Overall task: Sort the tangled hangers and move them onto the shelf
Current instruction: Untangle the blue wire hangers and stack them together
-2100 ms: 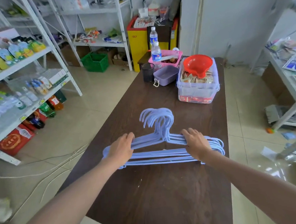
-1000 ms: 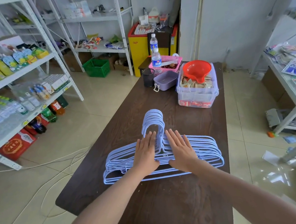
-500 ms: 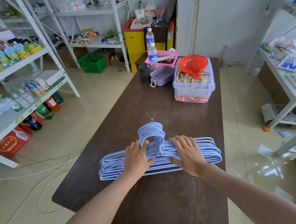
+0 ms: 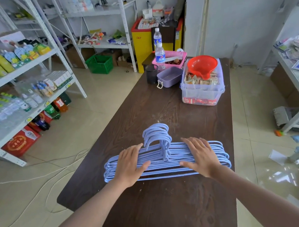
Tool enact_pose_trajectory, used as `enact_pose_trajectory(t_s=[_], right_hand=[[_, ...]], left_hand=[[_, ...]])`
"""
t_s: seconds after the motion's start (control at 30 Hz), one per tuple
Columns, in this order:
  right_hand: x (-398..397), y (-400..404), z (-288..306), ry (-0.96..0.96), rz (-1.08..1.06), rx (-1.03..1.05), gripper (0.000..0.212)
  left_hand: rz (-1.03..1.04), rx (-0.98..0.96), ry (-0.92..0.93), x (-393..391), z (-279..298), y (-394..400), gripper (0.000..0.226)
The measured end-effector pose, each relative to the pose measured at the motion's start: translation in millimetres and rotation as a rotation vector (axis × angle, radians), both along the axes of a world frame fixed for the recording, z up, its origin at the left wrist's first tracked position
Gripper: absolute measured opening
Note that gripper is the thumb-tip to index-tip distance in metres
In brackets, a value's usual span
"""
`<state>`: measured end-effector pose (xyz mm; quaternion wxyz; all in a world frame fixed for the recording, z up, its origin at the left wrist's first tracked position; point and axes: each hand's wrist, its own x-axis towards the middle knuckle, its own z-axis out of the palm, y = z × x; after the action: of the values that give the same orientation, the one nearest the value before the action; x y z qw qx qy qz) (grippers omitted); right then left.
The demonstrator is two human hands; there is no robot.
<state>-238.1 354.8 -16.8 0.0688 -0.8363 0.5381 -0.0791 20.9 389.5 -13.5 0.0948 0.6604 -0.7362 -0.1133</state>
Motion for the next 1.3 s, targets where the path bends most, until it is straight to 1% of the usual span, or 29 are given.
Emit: enact_pose_trajectory(t_s=[0.07,0.1,0.17,0.23,0.27,0.3,0.37,0.4,0.43,0.5,0.57,0.63,0.67,0.7,0.73,0.8,0.87,0.9,0.97,1.03,1.1,1.17,1.3], right_hand=[[0,-1,1,-0.038,-0.033,0.049,0.113],[1,-2,1,-0.047,-0.055,0.068,0.116],[10,-2,4,-0.047,-0.084,0.104,0.116],[24,2,4,-0.045,-0.089,0.118,0.115],[31,2,5,-0.041,-0.076,0.107,0.115],[37,1,5,-0.034,-0.058,0.091,0.113],[45,-1,7,-0.02,-0.023,0.075,0.111],[47,-1,7,-0.029,-0.015,0.078,0.11],[47,-1,6,-0.049,-0.014,0.081,0.109],[44,-1,8,-0.078,-0.014,0.064,0.107],[38,-2,9,-0.082,-0.004,0.044,0.099],[30,-2,6,-0.047,0.018,-0.001,0.086],[27,-2,3,-0.019,0.016,-0.036,0.081],[24,-3,0,0.005,0.004,-0.073,0.076],[21,-4,-3,0.019,-0.004,-0.099,0.073],[15,-8,-6,0.04,-0.004,-0.138,0.071],[9,-12,-9,0.045,-0.008,-0.176,0.07],[7,-13,-11,0.044,-0.013,-0.191,0.07],[4,-15,-13,0.026,-0.015,-0.202,0.069],[3,-14,-14,0.0,-0.006,-0.191,0.07],[2,-12,-14,-0.014,-0.004,-0.18,0.075],[1,-9,-12,-0.02,0.0,-0.177,0.076],[5,-2,-10,-0.049,-0.055,-0.214,0.064]], left_hand=[[0.058,0.069,-0.009,0,1,-2,0.125],[0.077,0.102,-0.009,-3,2,-3,0.127],[0.081,0.11,-0.009,-18,4,-5,0.124],[0.042,0.054,-0.016,-42,5,-7,0.116],[0.024,0.035,-0.013,-51,7,-9,0.11],[0.01,0.034,0.003,-58,8,-13,0.097],[-0.025,0.084,0.027,-59,8,-19,0.063],[-0.041,0.096,0.035,-56,8,-21,0.055],[-0.057,0.085,0.047,-53,8,-21,0.054],[-0.08,0.017,0.059,-48,9,-20,0.058],[-0.1,-0.029,0.046,-44,8,-18,0.065],[-0.117,-0.02,0.038,-36,8,-16,0.087],[-0.13,-0.002,0.019,-31,6,-16,0.094],[-0.148,-0.007,-0.015,-25,4,-17,0.095],[-0.17,-0.017,-0.06,-19,3,-17,0.09],[-0.173,-0.038,-0.159,-10,3,-16,0.077],[-0.161,-0.06,-0.198,-3,1,-15,0.072],[-0.162,-0.074,-0.192,-1,2,-15,0.074],[-0.158,-0.071,-0.137,-3,3,-16,0.089],[-0.121,0.016,-0.08,-7,3,-15,0.107],[-0.082,0.02,-0.076,-15,4,-12,0.112],[-0.028,0.013,-0.058,-22,4,-8,0.107],[0.087,-0.081,-0.03,-31,-6,-4,0.079]])
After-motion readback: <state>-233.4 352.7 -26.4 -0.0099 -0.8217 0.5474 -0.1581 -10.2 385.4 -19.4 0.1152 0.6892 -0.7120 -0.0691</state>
